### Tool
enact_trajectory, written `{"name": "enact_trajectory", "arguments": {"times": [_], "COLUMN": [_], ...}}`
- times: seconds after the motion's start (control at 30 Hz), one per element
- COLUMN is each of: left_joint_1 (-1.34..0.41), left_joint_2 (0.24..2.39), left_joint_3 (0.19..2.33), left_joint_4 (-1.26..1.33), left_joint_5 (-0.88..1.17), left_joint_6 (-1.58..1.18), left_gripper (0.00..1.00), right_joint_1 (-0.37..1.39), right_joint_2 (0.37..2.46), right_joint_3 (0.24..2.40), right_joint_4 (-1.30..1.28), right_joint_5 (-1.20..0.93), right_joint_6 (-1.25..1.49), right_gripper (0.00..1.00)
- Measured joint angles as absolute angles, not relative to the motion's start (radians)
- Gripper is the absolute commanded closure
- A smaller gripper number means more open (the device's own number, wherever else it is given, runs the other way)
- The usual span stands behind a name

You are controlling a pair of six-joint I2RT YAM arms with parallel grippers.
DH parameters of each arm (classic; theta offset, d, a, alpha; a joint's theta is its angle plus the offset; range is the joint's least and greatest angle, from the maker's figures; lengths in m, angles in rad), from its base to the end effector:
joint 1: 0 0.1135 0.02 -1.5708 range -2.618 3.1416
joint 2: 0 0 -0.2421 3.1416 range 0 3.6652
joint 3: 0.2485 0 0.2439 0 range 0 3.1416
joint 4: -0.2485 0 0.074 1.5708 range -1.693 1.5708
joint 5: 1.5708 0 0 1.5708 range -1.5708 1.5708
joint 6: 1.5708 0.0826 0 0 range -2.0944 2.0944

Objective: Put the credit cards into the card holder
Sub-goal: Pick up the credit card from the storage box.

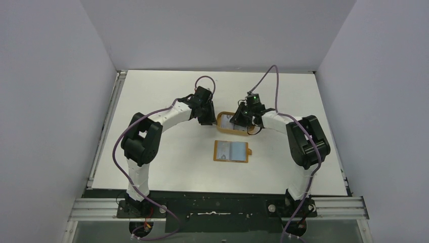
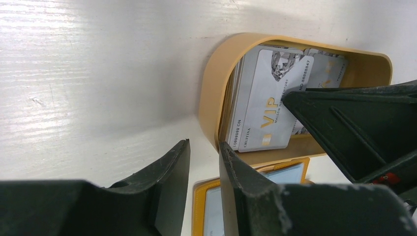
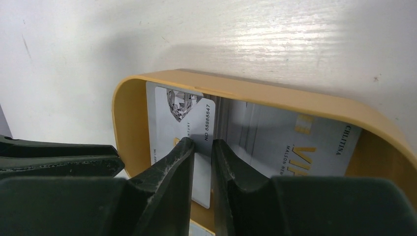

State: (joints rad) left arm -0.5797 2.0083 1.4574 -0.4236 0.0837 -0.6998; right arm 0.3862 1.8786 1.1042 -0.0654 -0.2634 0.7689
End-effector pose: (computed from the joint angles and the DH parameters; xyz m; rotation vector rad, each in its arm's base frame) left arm 0.3670 -0.2485 0.1308 -0.1251 2.6505 -0.5759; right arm 0.3689 0.1732 0.1073 0.3577 2.5254 0.8149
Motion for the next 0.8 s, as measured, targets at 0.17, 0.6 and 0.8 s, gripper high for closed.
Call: {"name": "enact_trajectory", "arguments": {"times": [0.17, 0.6, 0.8], "left_joint_1": [-0.58, -0.579, -0.579], "left_joint_2": [2.009, 2.011, 2.011], "left_joint_3": [1.459, 1.46, 1.46], "left_joint_4": [-0.424, -0.422, -0.422], "left_joint_5": [0.085, 0.085, 0.085], "left_joint_6": [-0.7, -0.7, -0.701], "left_gripper": [0.76, 0.77, 0.77], "right_joint_1": [0.378, 0.372, 0.368], "right_joint_2": [1.855, 1.81, 1.81], "right_joint_3": [1.08, 1.05, 1.042], "right_joint_4": [-0.069, -0.054, -0.02], "right_joint_5": [-0.275, -0.332, -0.367], "right_joint_6": [0.785, 0.876, 0.914], "right_gripper": [1.0, 1.0, 1.0]}}
